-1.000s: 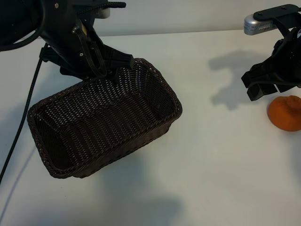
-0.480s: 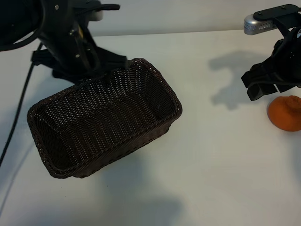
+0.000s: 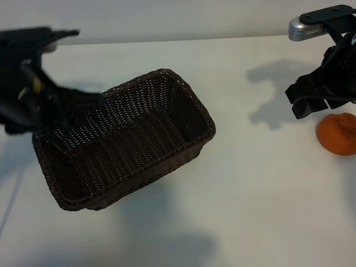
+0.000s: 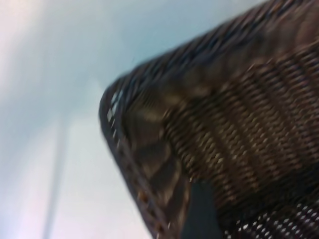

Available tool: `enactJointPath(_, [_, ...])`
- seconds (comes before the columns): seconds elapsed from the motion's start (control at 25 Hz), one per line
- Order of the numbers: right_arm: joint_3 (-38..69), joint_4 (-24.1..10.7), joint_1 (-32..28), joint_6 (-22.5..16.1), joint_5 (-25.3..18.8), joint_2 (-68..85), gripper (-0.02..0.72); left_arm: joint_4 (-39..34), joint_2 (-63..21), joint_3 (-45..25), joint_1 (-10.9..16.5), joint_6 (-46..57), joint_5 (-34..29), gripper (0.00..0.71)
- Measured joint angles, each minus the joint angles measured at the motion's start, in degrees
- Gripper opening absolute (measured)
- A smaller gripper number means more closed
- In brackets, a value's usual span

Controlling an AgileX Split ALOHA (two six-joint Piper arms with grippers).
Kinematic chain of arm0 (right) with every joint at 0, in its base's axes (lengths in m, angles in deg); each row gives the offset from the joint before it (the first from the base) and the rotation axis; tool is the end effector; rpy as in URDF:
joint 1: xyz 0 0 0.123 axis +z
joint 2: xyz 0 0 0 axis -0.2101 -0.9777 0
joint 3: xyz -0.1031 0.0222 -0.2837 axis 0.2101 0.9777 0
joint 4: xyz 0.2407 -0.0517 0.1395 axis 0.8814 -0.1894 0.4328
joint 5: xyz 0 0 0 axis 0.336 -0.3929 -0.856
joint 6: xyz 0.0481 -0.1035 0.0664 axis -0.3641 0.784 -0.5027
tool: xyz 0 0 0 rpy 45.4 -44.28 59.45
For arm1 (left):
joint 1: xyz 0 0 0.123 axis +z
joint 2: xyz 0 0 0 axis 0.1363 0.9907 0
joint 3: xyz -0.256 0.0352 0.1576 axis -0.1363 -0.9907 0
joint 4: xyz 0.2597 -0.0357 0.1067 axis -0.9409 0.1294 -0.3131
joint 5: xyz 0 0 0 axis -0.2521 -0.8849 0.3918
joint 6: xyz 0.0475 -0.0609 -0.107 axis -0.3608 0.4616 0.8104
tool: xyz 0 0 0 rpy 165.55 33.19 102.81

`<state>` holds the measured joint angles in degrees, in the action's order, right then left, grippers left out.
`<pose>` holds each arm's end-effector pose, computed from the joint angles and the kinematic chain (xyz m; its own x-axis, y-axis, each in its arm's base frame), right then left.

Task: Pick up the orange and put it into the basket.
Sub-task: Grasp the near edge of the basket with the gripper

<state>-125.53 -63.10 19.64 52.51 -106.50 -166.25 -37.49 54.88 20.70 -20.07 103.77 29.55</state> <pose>0.3419 0.0625 0.2425 -0.9488 -0.1653 -0.2691 -0.2020 0.9727 0.1145 0.2825 -0.1228 0.2462 -0.9015 -0.1252 -0.4142 -0.1056 0.9919 -0.0700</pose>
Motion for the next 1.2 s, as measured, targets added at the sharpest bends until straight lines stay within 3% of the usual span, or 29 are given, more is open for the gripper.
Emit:
enactJointPath(0.32, [0.00, 0.05, 0.00, 0.01, 0.05, 0.00, 0.595, -5.83, -7.78, -10.95, 0.19, 12.95, 1.84, 0.575])
enactJointPath(0.48, [0.00, 0.05, 0.00, 0.01, 0.05, 0.00, 0.595, -7.10, -8.28, -15.62, 3.26, 16.37, 2.45, 0.575])
enactJointPath(0.64, [0.00, 0.05, 0.00, 0.01, 0.07, 0.00, 0.595, -5.69, -8.28, -19.24, 6.23, 17.08, 7.21, 0.575])
enactJointPath(0.88, [0.00, 0.16, 0.00, 0.01, 0.43, 0.00, 0.595, -4.29, -6.60, -20.32, 10.15, 17.15, 13.87, 0.575])
enactJointPath(1.2, [0.00, 0.31, 0.00, 0.01, 0.53, 0.00, 0.595, 3.56, 0.00, -20.32, 10.61, 13.26, 22.92, 0.575])
